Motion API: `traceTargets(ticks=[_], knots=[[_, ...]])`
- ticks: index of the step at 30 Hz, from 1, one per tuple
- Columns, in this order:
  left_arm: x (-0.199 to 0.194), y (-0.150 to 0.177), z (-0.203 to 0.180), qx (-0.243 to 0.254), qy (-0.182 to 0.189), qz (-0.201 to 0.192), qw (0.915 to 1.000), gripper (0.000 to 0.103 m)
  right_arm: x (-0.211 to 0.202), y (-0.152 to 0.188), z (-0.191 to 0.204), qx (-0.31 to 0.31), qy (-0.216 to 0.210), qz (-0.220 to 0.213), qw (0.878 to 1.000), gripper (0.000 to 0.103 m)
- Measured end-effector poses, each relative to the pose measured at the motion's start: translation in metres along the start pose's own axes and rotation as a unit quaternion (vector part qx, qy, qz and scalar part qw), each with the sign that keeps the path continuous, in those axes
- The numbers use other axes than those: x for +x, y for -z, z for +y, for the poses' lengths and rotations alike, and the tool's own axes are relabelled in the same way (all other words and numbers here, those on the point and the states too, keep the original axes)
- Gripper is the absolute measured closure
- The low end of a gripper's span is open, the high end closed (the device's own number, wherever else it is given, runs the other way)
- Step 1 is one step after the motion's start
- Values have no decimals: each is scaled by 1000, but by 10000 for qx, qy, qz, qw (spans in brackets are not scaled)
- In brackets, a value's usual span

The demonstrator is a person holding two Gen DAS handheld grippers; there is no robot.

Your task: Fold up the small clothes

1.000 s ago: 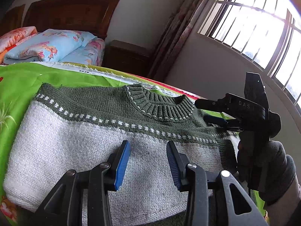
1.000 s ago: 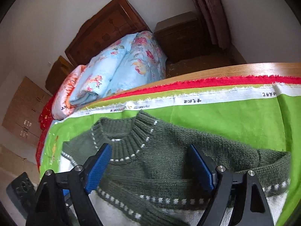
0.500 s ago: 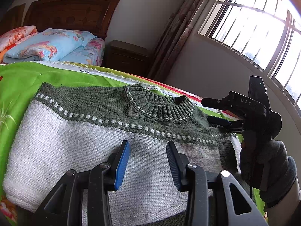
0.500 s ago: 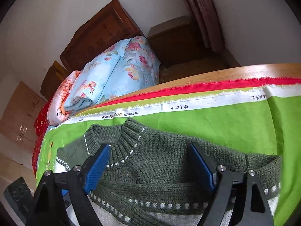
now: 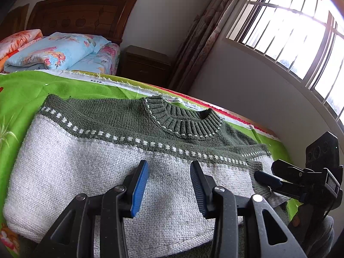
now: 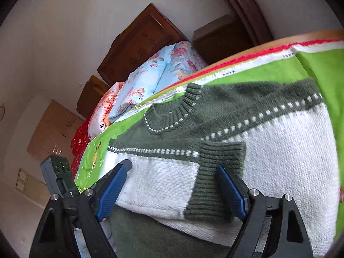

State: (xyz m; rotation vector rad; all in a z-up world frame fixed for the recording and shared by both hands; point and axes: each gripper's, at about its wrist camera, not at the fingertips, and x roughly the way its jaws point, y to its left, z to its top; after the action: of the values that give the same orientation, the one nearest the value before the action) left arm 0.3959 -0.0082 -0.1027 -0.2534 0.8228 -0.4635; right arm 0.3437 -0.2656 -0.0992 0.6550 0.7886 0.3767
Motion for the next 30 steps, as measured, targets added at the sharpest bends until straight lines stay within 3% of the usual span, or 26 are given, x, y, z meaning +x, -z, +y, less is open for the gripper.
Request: traceTargets(ticks=[4,7,20,24,27,30], knots=[[0,0,0,-1,23,18,10000,62,-5,8,-3,-118,-27,-277,9995,0],[-1,0,3,-72,96,17,9999,62,-8,12,2,-248,193,-405,9987,0],[-5,-1,8,-299,229,121,9992,61,-8,10,3,-362,183,-341,9986,0],[-44,20,-6,-70,-368,75,9993,60,-10,10,1,-328,133,-338,9988,0],[-80,53,-10,154,-531,65,9984,60,-10,10,3,-391,198,-341,9985,0],[-106,87,6,32,-794,129,9968,60,-11,11,5,-443,209,-360,9982,0]])
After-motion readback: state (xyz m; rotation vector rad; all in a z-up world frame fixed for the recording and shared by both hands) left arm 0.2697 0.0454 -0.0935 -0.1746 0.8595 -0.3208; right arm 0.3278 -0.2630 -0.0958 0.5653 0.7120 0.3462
